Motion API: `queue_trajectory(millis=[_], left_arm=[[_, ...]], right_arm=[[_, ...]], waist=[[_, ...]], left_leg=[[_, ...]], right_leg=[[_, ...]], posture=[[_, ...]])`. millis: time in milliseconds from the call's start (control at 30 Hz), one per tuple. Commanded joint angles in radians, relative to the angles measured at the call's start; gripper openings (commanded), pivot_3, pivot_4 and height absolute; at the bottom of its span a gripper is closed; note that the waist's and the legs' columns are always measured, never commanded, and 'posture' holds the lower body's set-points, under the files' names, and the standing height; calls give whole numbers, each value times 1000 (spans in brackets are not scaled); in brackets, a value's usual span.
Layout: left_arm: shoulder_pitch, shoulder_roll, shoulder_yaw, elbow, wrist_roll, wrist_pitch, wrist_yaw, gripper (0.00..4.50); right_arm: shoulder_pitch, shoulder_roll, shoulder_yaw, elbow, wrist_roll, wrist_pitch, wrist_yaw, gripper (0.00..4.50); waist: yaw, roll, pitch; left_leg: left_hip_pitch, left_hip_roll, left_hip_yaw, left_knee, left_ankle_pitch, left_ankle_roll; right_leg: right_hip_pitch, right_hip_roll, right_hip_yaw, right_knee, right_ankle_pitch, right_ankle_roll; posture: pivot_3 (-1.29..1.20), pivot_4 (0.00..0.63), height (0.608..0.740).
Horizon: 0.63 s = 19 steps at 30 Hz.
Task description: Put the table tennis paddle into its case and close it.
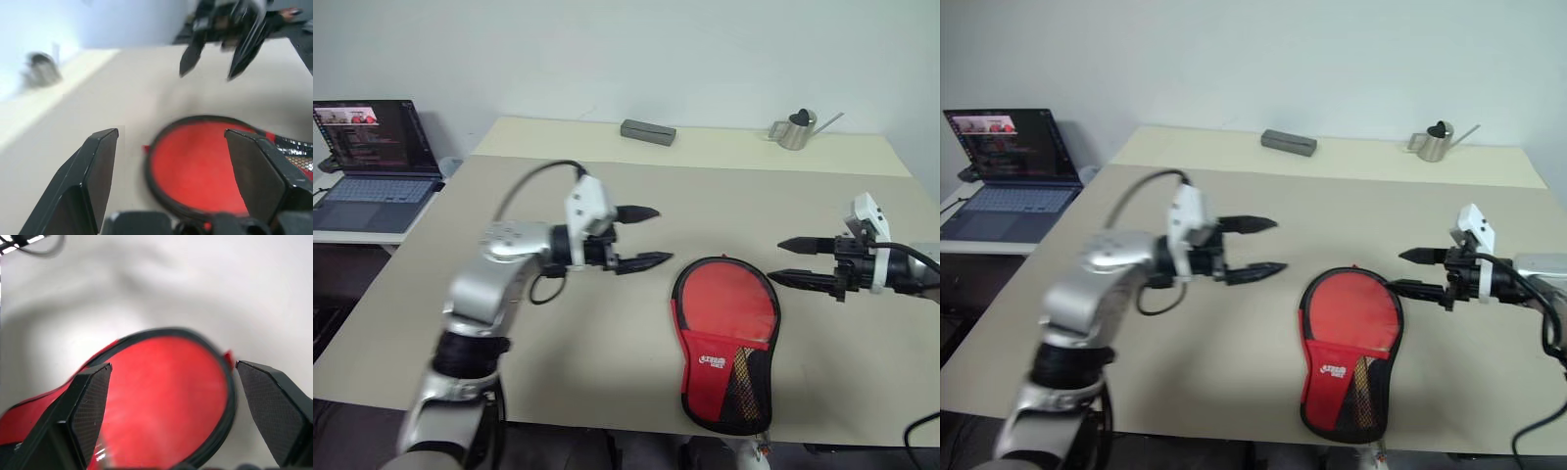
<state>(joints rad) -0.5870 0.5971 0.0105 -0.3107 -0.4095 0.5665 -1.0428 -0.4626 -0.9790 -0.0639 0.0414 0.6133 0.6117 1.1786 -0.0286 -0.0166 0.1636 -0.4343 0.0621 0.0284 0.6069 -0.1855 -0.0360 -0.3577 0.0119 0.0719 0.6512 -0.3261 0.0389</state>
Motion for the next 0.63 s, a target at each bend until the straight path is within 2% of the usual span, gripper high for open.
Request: queue_trajectory(millis=[33, 100, 267, 433, 633], left_arm=[[111, 90, 109, -131, -52, 86, 45, 3797], [188, 133, 182, -178, -65, 115, 83, 3797], [281, 166, 261, -216, -68, 143, 174, 3797], [251, 159, 211, -172, -48, 122, 222, 3797], [185, 128, 111, -35, 3, 46, 230, 3797]], right_arm=[[-90, 16, 15, 131, -49, -77, 88, 4452], [-142, 30, 33, 214, -81, -99, 120, 4452], [-251, 55, 48, 364, -153, -154, 156, 4452], [-264, 46, 36, 357, -170, -147, 184, 4452], [-170, -28, -12, 231, -139, -54, 185, 4452]], waist=[[-2, 0, 1], [-5, -1, 2], [-1, -6, 8], [2, -7, 8], [3, -7, 8]], left_leg=[[0, 0, 0, 0, 0, -1], [1, 1, 0, 1, 0, -1], [2, 1, 0, 3, 0, -1], [3, 1, 0, 4, 0, -1], [3, 1, 1, 3, 0, -1]], right_leg=[[0, 0, 0, 0, 0, 0], [0, -1, 1, 2, 0, 0], [0, -5, 0, 10, -1, -1], [0, -6, 0, 12, -1, -1], [0, -5, 0, 12, -1, -1]], posture=[[0, 150, 740], [0, 150, 740], [0, 150, 740], [0, 150, 740], [0, 150, 740]])
